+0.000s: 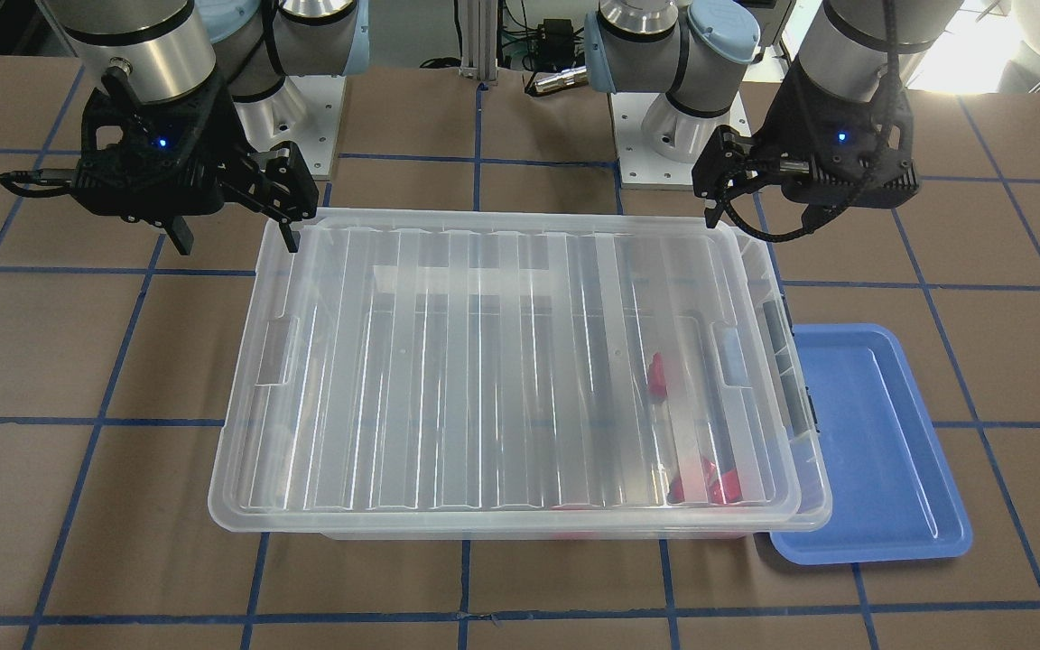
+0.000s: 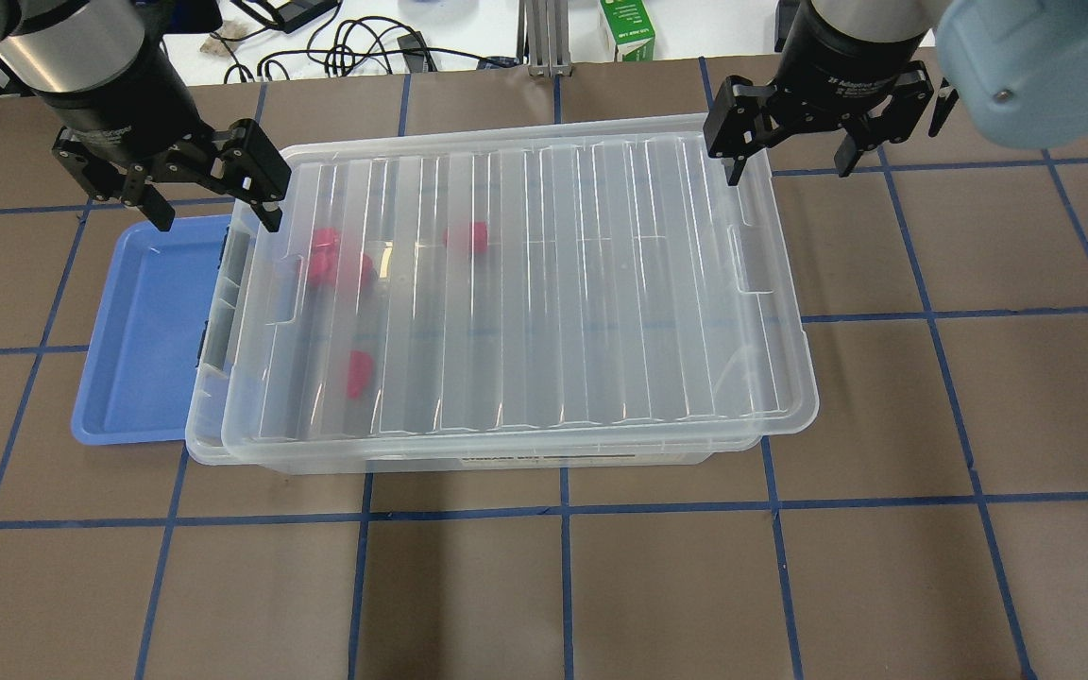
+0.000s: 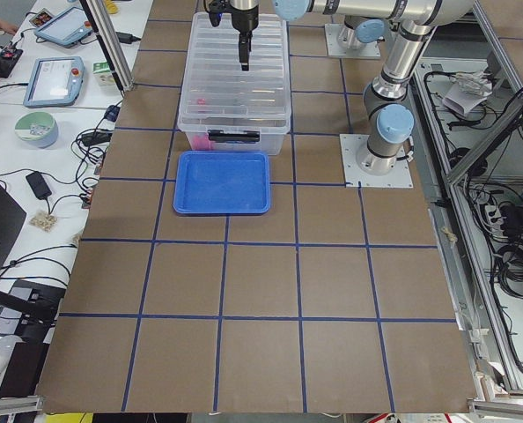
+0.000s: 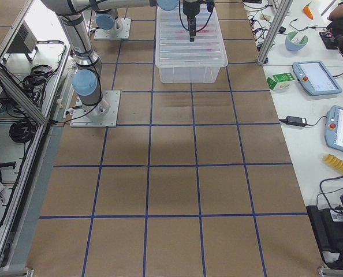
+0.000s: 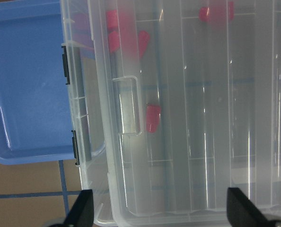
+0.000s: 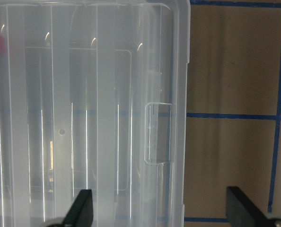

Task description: Place red block in blue tray from box

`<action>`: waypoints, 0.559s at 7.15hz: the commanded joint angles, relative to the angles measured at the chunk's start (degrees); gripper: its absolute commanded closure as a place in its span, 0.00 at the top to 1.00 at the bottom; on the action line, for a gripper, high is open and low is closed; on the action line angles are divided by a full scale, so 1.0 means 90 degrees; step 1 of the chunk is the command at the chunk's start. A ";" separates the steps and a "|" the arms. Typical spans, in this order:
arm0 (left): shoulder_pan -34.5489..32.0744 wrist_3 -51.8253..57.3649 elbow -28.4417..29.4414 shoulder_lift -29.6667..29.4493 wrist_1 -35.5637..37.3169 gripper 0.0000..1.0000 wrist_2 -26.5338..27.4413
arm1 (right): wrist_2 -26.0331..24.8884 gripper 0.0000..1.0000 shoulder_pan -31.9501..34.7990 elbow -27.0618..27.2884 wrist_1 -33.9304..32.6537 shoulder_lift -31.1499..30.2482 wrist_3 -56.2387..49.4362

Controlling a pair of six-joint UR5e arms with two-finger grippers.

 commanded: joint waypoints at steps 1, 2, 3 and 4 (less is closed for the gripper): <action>0.0000 -0.0001 -0.0009 0.0045 0.0004 1.00 -0.0005 | 0.0000 1.00 0.0000 0.0004 0.0010 0.0001 -0.0010; 0.0000 -0.0001 -0.0009 0.0026 0.0004 1.00 -0.0034 | -0.0010 1.00 -0.0029 0.0014 0.0000 0.0011 -0.0039; 0.0000 -0.0001 -0.0009 0.0026 0.0004 1.00 -0.0034 | -0.0029 1.00 -0.0097 0.0130 0.0000 0.0040 -0.0039; 0.0000 -0.0001 -0.0009 0.0016 0.0004 1.00 -0.0025 | 0.0000 1.00 -0.0194 0.0373 -0.0077 0.0031 -0.0020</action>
